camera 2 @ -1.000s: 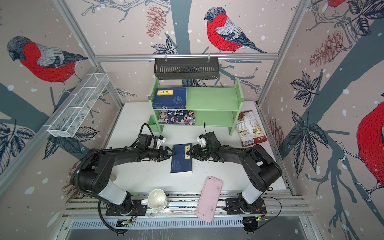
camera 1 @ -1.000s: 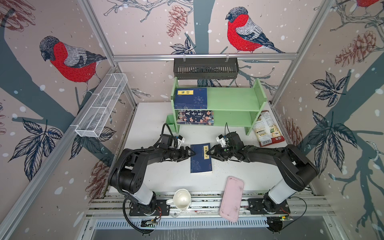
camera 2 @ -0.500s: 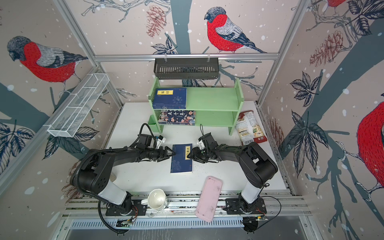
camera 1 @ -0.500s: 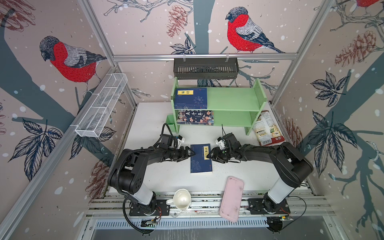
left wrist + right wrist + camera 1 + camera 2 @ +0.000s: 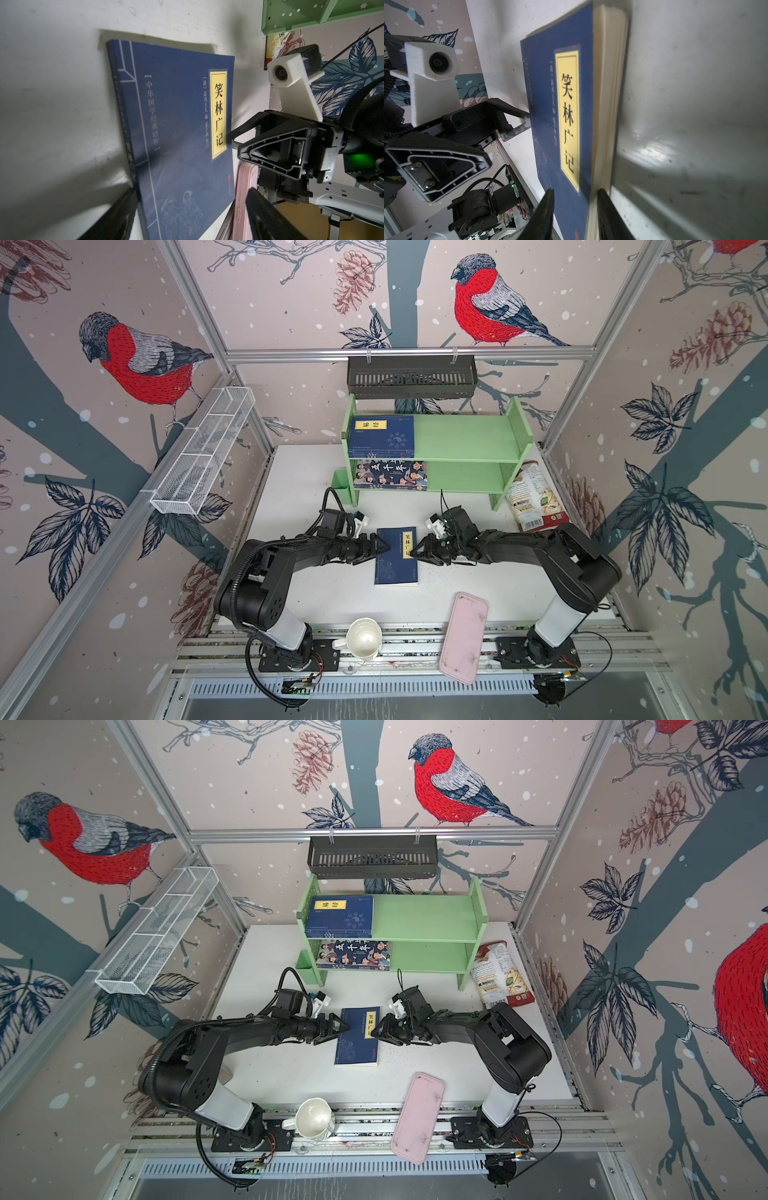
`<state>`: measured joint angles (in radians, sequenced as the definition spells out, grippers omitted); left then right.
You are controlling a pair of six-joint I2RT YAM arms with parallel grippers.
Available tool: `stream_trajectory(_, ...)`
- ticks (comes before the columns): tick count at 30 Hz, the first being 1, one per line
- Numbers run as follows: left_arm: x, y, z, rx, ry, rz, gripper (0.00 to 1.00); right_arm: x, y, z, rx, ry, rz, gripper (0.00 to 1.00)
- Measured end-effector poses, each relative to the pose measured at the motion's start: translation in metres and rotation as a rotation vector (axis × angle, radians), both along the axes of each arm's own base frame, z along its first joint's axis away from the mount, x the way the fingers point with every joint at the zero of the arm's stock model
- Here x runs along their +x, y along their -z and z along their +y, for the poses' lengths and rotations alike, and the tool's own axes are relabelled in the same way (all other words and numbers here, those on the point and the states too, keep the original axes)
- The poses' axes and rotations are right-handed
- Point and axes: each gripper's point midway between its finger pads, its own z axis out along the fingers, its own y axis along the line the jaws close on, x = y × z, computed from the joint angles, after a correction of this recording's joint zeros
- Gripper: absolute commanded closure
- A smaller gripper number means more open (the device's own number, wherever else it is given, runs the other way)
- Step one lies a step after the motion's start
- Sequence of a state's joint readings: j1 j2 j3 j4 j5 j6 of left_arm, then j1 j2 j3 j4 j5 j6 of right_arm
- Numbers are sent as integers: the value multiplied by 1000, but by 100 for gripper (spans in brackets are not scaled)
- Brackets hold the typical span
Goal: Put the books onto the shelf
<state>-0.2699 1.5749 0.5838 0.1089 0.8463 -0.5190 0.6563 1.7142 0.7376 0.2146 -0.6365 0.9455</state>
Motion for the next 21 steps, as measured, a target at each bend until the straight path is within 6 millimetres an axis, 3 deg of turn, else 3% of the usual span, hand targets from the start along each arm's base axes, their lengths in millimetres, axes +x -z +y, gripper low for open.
stream_trajectory(13,0,-1,2,13,-9,-4,17,1,-8,12,27,-18,-7,73)
stream_trajectory(21,1,-3,2,11,-9,-10,17,3,7,10,-26,-18,10,88)
